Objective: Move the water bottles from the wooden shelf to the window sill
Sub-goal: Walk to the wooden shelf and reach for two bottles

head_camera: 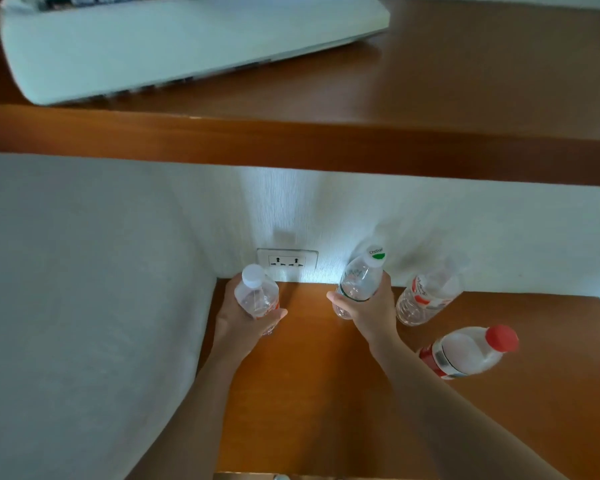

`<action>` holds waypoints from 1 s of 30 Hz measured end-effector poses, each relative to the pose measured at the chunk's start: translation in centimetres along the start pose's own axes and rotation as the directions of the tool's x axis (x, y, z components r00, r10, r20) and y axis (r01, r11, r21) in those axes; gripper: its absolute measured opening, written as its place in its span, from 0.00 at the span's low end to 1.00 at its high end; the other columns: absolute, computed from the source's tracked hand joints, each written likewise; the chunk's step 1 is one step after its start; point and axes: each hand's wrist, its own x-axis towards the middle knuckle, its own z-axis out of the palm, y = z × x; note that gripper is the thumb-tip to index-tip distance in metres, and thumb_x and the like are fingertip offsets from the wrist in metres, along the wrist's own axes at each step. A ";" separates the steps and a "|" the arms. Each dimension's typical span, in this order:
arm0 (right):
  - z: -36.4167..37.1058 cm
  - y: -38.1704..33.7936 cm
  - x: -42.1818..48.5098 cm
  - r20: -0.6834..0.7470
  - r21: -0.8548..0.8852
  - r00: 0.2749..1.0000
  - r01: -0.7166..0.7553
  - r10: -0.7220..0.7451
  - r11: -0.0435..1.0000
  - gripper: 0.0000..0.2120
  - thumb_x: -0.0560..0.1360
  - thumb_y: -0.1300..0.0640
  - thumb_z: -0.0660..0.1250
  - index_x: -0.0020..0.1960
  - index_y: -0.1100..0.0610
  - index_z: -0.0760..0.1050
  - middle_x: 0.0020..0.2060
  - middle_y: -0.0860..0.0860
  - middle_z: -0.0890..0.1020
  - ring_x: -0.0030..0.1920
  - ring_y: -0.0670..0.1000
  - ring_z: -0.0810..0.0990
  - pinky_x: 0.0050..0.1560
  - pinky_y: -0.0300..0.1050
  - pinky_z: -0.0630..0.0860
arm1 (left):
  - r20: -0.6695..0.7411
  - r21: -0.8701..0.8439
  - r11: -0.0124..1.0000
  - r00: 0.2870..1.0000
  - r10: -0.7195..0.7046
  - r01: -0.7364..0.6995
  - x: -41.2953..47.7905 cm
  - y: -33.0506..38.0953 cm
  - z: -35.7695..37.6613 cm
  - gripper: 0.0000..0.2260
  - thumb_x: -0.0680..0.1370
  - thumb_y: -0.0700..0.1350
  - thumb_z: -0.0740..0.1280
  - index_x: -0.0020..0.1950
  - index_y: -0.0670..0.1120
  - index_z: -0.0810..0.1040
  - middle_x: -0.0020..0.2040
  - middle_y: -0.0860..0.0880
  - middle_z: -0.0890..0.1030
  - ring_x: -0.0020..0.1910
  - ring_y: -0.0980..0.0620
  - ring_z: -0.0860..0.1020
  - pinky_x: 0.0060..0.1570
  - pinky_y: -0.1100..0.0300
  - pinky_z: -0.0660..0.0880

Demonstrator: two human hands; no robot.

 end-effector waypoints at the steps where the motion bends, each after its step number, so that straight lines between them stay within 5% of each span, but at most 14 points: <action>1: 0.2 0.0 0.3 -0.004 0.021 1.000 -0.006 0.006 1.000 0.46 0.62 0.46 0.83 0.73 0.53 0.64 0.62 0.49 0.76 0.62 0.52 0.76 0.65 0.51 0.77 | -0.027 0.000 1.000 1.000 0.011 -0.011 0.0 0.2 -0.1 0.33 0.64 0.58 0.80 0.64 0.51 0.72 0.53 0.51 0.80 0.53 0.48 0.81 0.47 0.55 0.82; 7: 0.1 -0.9 0.4 -0.042 0.028 0.999 -0.016 0.017 0.999 0.41 0.66 0.49 0.81 0.72 0.53 0.64 0.58 0.47 0.75 0.59 0.49 0.74 0.60 0.43 0.75 | -0.126 -0.062 0.997 0.991 0.039 -0.047 -2.1 2.9 -0.7 0.27 0.68 0.46 0.79 0.63 0.52 0.71 0.51 0.57 0.78 0.49 0.60 0.78 0.41 0.71 0.73; 17: -3.6 -6.6 -5.3 -0.066 0.131 0.980 0.193 -0.185 0.972 0.36 0.67 0.46 0.80 0.69 0.50 0.67 0.57 0.46 0.78 0.57 0.49 0.78 0.56 0.44 0.80 | -0.270 -0.268 0.957 0.962 0.040 -0.114 -10.0 9.2 -3.4 0.36 0.64 0.52 0.81 0.69 0.50 0.70 0.57 0.50 0.80 0.56 0.49 0.80 0.52 0.53 0.81; 23: -6.7 -9.1 -10.8 0.023 0.207 0.957 0.279 -0.290 0.938 0.23 0.69 0.54 0.79 0.57 0.43 0.70 0.50 0.42 0.78 0.51 0.44 0.80 0.44 0.32 0.79 | -0.260 -0.269 0.939 0.955 0.144 -0.215 -15.7 12.4 -4.1 0.31 0.67 0.46 0.80 0.66 0.49 0.72 0.54 0.52 0.81 0.54 0.52 0.81 0.45 0.63 0.80; 27: -7.8 -8.8 -13.1 0.049 0.222 0.948 0.296 -0.314 0.929 0.28 0.69 0.53 0.80 0.64 0.48 0.71 0.52 0.45 0.81 0.54 0.46 0.81 0.52 0.38 0.80 | -0.284 -0.290 0.923 0.944 0.168 -0.252 -18.1 13.4 -4.3 0.30 0.67 0.45 0.80 0.67 0.51 0.72 0.54 0.54 0.80 0.53 0.54 0.80 0.40 0.68 0.78; 30: -7.6 -8.7 -14.0 0.055 0.228 0.947 0.296 -0.316 0.927 0.29 0.69 0.53 0.80 0.66 0.51 0.71 0.53 0.45 0.81 0.55 0.46 0.81 0.50 0.33 0.80 | -0.290 -0.303 0.915 0.940 0.177 -0.265 -19.1 13.4 -5.0 0.31 0.67 0.45 0.80 0.67 0.51 0.72 0.54 0.53 0.81 0.53 0.53 0.80 0.39 0.69 0.79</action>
